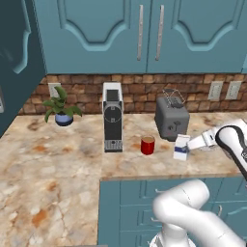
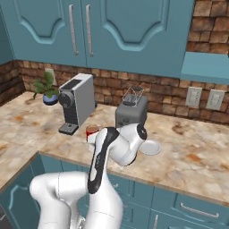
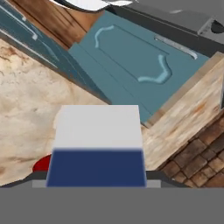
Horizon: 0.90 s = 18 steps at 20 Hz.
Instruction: Take a sugar cube from the saucer and place it inside the coffee. Then, grab milk from the fridge and place it next to the coffee on the counter to sweeten the coffee.
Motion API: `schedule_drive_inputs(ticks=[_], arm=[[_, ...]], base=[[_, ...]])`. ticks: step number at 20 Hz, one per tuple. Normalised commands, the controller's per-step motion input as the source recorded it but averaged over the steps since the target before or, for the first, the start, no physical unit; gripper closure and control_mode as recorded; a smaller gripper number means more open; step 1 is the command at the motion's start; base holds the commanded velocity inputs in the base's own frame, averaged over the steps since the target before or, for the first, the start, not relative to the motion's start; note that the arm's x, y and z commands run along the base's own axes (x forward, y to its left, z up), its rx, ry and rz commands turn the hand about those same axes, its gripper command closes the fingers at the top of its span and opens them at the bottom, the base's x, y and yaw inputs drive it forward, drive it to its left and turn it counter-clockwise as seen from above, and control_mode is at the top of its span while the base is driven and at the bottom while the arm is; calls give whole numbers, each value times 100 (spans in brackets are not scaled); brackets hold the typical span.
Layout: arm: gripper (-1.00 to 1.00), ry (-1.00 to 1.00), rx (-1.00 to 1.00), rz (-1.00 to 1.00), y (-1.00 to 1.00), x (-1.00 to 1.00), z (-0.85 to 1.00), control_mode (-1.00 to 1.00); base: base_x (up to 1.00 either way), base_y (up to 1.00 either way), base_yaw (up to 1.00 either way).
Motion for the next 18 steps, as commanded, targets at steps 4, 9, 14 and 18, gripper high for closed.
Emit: schedule_drive_inputs(ticks=[4, 9, 14, 18], arm=[[100, -14, 0, 25, -31, 48, -27, -100], [100, -26, -3, 22, -34, 47, -37, -100], [100, -32, -8, 17, -31, 51, -47, -100], [100, -32, -11, 15, -15, 48, -50, -100]], base=[[0, 0, 0], [0, 0, 0], [0, 0, 0], [0, 0, 0]])
